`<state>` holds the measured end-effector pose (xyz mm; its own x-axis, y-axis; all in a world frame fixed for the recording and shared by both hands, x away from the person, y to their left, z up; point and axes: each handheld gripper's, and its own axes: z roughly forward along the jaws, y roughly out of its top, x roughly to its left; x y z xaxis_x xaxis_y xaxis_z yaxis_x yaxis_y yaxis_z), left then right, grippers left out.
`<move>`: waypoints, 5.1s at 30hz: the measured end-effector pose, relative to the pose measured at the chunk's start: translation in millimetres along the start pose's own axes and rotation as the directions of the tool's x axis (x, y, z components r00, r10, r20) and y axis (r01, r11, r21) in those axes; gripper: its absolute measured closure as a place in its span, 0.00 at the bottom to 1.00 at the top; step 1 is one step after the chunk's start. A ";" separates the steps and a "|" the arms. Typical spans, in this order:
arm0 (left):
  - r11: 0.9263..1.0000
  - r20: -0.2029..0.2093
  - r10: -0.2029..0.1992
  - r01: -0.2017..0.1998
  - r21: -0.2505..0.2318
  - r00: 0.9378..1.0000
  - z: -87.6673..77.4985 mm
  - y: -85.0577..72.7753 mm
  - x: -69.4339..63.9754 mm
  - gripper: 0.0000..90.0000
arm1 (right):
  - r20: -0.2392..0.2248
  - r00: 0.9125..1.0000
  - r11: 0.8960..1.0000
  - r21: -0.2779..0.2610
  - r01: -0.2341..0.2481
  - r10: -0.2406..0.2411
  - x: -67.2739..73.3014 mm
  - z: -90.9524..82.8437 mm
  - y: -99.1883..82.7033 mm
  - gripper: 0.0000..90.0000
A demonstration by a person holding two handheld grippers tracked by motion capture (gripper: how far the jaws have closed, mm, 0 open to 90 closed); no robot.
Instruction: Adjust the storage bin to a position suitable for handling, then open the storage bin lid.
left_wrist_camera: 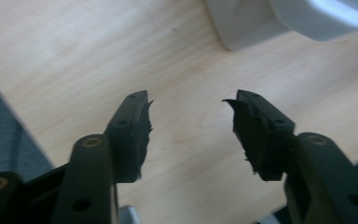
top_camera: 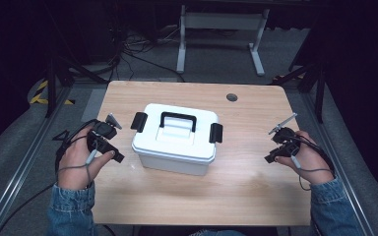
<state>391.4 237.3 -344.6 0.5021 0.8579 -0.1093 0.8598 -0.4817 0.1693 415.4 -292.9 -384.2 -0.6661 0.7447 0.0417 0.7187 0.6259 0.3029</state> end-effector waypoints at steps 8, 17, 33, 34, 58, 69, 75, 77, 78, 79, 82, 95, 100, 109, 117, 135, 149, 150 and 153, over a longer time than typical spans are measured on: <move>0.996 0.120 0.017 -0.007 -0.085 0.993 -9.3 -8.5 -8.2 0.42 | -0.011 0.999 0.998 -0.057 0.039 -0.039 0.0 -0.1 6.5 0.73; 0.994 0.117 0.001 0.012 -0.109 0.993 -3.2 -16.8 -8.3 0.37 | -0.059 0.982 0.979 -0.113 0.170 -0.177 19.3 -3.1 21.5 0.69; 0.977 0.113 0.075 -0.051 -0.206 0.991 -14.9 -26.6 2.3 0.32 | -0.023 0.939 0.932 -0.132 0.336 -0.342 62.2 -45.9 93.9 0.63; 0.978 0.114 0.074 -0.050 -0.201 0.991 -15.4 -25.8 2.0 0.31 | -0.041 0.940 0.935 -0.125 0.333 -0.340 64.2 -48.3 99.1 0.60; 0.999 -0.021 0.041 -0.042 -0.011 0.999 1.9 -9.4 0.2 0.22 | -0.065 0.872 0.858 -0.231 0.459 -0.485 105.6 -55.9 185.6 0.58; 0.998 0.017 0.055 -0.055 -0.033 0.998 -0.1 -7.1 0.4 0.26 | -0.152 0.878 0.882 -0.219 0.417 -0.453 116.5 -32.2 221.0 0.62; 0.996 0.022 0.080 -0.079 -0.042 0.997 0.7 -5.1 0.7 0.24 | -0.171 0.870 0.880 -0.199 0.430 -0.463 128.4 -24.6 226.4 0.78; 0.996 0.018 0.079 -0.078 -0.045 0.997 0.0 -5.2 1.4 0.24 | -0.156 0.862 0.872 -0.189 0.452 -0.481 132.8 -23.3 226.7 0.82; 0.996 0.016 0.080 -0.079 -0.046 0.997 0.0 -5.1 1.4 0.24 | -0.156 0.859 0.869 -0.183 0.460 -0.488 134.0 -22.3 227.0 0.81; 0.996 0.016 0.081 -0.080 -0.046 0.997 0.1 -5.1 1.4 0.24 | -0.157 0.855 0.866 -0.173 0.468 -0.494 135.3 -20.2 227.3 0.82; 0.995 0.017 0.089 -0.088 -0.041 0.996 0.2 -5.4 1.4 0.23 | -0.145 0.850 0.861 -0.137 0.490 -0.507 136.9 -13.0 227.5 0.89; 0.995 0.037 0.089 -0.087 -0.049 0.995 0.8 0.9 4.8 0.22 | -0.161 0.819 0.834 -0.151 0.531 -0.551 139.7 -12.7 224.4 0.92; 0.994 0.047 0.097 -0.094 -0.057 0.994 -4.2 2.6 8.2 0.20 | -0.164 0.813 0.827 -0.173 0.535 -0.559 139.8 -14.4 221.8 0.92; 0.996 0.053 0.073 -0.071 -0.046 0.996 -4.3 -1.0 15.0 0.21 | -0.135 0.801 0.806 -0.216 0.551 -0.583 146.3 -26.3 220.9 0.93; 0.996 0.070 0.079 -0.075 -0.057 0.994 -7.1 -6.0 14.6 0.20 | -0.122 0.797 0.796 -0.241 0.555 -0.592 148.8 -43.1 220.9 0.93; 0.996 0.072 0.091 -0.089 -0.029 0.993 -1.8 -1.2 14.5 0.20 | -0.066 0.845 0.813 -0.321 0.485 -0.530 108.2 -91.0 191.4 0.93; 0.996 0.063 0.092 -0.092 -0.014 0.994 2.1 0.6 11.7 0.20 | -0.038 0.891 0.842 -0.349 0.412 -0.452 58.2 -112.4 151.7 0.93; 0.995 0.059 0.095 -0.095 -0.014 0.994 2.1 0.8 11.7 0.20 | -0.037 0.894 0.844 -0.351 0.406 -0.446 54.9 -113.3 148.8 0.93; 0.996 0.063 0.087 -0.086 -0.015 0.994 2.4 0.6 11.3 0.20 | -0.034 0.908 0.855 -0.353 0.380 -0.417 45.5 -116.9 139.7 0.93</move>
<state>397.8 246.2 -348.1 0.5797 0.7998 -0.1558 0.8119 -0.5509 0.1930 462.2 -198.7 -228.7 -0.9116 0.4072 -0.0565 0.2911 0.7365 0.6106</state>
